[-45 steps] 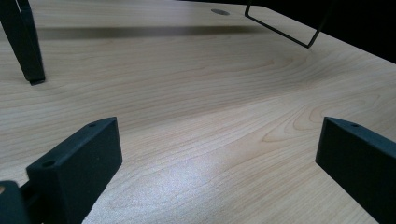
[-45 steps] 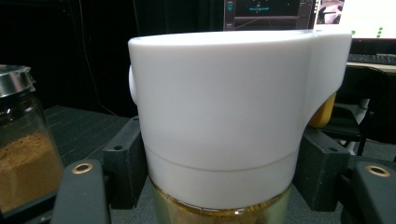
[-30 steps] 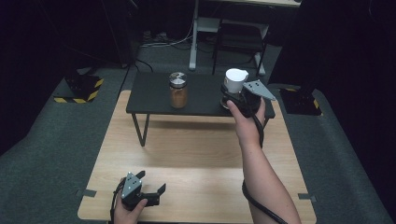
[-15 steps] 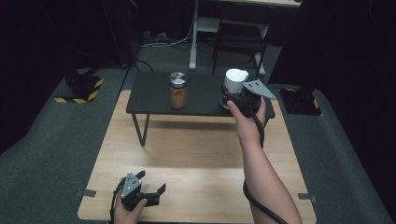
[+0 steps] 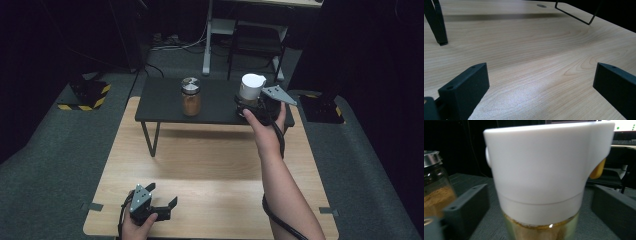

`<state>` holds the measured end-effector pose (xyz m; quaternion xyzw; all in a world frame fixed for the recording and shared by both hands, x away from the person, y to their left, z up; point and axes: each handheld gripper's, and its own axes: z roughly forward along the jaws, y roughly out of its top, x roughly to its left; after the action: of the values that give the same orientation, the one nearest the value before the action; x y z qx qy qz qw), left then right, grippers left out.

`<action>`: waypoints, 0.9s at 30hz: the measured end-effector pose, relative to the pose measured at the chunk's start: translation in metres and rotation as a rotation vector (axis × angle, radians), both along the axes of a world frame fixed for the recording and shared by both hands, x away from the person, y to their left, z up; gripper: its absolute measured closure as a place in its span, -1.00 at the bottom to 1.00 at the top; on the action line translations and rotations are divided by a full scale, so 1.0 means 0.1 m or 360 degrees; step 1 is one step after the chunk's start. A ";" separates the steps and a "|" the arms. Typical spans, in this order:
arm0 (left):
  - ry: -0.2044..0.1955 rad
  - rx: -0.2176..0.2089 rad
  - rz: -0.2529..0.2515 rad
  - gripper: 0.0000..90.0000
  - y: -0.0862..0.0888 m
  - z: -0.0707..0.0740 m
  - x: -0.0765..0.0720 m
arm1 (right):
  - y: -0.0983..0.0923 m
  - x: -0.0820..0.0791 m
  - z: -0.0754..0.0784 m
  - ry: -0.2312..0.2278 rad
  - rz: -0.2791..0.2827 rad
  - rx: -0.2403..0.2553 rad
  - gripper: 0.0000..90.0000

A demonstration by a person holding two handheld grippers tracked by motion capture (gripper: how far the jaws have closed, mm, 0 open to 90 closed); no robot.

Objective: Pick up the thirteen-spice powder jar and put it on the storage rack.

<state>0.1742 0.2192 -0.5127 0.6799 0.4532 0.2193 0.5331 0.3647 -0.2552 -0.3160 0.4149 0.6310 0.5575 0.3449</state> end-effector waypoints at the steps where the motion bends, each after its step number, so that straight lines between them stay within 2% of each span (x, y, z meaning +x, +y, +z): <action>1: -0.0001 -0.0001 -0.0002 -0.99 0.00 0.00 0.00 | -0.01 -0.01 -0.01 -0.0009 0.0010 -0.0008 -1.00; 5: -0.0001 0.0007 -0.0005 -0.99 0.00 0.00 0.00 | -0.04 -0.05 0.00 -0.0029 0.0029 -0.0016 -1.00; 18: -0.0011 0.0026 -0.0005 -0.99 -0.02 0.01 0.00 | -0.22 -0.25 -0.03 -0.0080 0.0079 0.0036 -1.00; 27: -0.0010 0.0057 -0.0009 -0.99 -0.05 0.02 0.00 | -0.34 -0.43 -0.05 -0.0106 0.0153 0.0042 -1.00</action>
<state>0.1741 0.2145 -0.5104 0.6899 0.4456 0.2281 0.5230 0.3219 -0.2894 -0.3213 0.3697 0.6310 0.5952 0.3330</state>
